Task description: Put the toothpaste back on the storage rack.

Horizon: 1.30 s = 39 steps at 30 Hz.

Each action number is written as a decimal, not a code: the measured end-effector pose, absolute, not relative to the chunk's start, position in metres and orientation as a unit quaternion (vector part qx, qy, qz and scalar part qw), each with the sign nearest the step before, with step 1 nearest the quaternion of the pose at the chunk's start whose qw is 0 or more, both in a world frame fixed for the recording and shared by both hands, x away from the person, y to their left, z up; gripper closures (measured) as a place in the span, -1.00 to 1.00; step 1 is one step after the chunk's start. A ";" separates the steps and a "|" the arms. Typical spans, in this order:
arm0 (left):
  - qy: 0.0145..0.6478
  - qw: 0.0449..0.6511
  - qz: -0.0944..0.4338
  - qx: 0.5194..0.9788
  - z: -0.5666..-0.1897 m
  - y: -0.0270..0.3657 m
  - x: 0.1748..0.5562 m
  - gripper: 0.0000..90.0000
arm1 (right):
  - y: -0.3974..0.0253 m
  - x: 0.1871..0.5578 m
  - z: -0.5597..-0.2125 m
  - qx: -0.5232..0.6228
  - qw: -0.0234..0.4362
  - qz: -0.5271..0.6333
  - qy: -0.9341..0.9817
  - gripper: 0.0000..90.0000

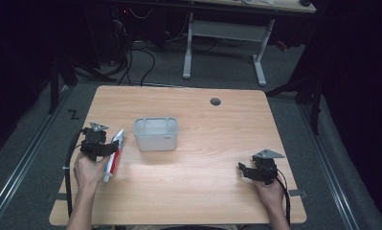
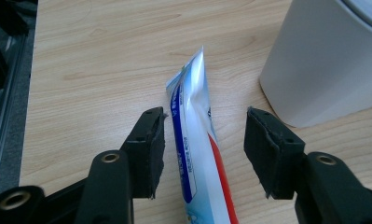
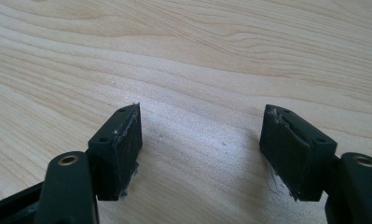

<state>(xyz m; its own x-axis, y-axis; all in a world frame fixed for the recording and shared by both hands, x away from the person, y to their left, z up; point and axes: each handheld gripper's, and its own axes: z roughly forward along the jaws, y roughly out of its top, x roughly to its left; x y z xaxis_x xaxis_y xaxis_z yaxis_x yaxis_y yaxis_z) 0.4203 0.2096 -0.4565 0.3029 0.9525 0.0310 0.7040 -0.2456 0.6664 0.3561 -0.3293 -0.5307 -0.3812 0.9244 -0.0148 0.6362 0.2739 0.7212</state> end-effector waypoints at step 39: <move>0.585 0.215 0.171 0.763 -0.501 0.203 0.456 0.12 | -0.329 0.356 -0.531 0.509 0.223 0.323 0.766 -0.34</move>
<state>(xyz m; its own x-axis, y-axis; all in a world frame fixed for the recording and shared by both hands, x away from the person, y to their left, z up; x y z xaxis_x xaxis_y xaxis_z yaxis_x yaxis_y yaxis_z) 0.4563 0.2030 -0.5006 0.2567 0.9665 0.0080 0.8194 -0.2220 0.5284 0.3561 -0.3293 -0.5307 -0.3815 0.9243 -0.0139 0.6360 0.2733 0.7217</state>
